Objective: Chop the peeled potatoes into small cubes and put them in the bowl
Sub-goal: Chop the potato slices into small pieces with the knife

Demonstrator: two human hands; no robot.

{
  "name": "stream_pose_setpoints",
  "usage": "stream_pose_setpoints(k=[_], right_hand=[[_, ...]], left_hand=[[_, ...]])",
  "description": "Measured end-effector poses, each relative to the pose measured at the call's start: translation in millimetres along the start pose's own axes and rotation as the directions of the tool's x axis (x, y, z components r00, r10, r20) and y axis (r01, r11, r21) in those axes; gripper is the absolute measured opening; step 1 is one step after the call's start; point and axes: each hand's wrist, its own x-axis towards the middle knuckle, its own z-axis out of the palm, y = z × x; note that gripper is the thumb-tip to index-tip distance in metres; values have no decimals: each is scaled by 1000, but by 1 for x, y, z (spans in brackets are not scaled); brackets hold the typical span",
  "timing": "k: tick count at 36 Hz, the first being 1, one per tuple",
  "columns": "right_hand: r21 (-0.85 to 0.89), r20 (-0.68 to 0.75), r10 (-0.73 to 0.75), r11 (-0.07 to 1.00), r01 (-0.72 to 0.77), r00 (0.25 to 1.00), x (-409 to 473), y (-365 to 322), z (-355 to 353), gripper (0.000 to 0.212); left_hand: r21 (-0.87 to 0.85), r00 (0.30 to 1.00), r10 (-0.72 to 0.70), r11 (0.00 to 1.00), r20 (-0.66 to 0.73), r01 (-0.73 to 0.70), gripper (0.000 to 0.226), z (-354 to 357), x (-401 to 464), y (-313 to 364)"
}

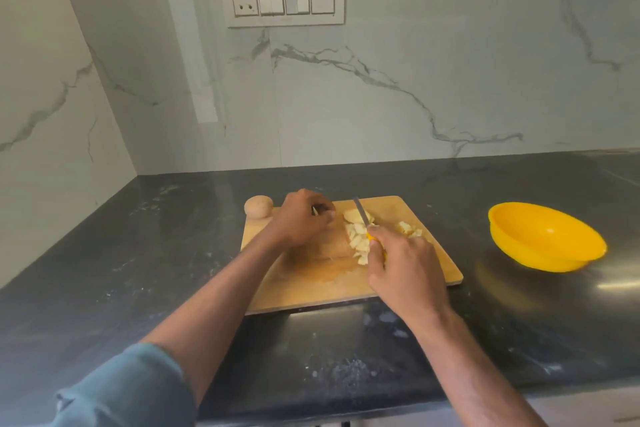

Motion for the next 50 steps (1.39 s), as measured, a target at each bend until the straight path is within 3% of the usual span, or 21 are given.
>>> stream_pose_setpoints(k=[14,21,28,33,39,42,45,50], right_hand=[[-21,-64,4,1000,-5,998,1,8,3,28],[-2,-69,3,1000,-3,998,0,9,3,30],[20,-46,8,1000,-7,999,1,9,1,30],[59,-35,3,998,-1,999,-1,10,2,32],[59,20,-63,996,62,998,-4,2,4,31],[34,43,-115,993,113,992,-8,-7,4,28],[23,154,-173,985,172,973,-14,-18,6,34],[45,224,-206,979,201,953,-12,-33,14,31]], left_hand=[[162,984,-51,986,174,22,32,33,37,23],[145,984,-59,989,171,34,35,33,37,26],[-85,996,-77,993,46,80,13,22,32,18],[-258,997,-82,963,-2,79,9,-6,13,7],[-249,995,54,968,86,-31,11,-40,-21,-19],[-168,982,61,985,180,-31,21,-46,-34,-33],[-123,987,46,992,156,-27,31,-43,-44,-44],[-115,994,54,992,93,-44,17,-38,-48,-43]])
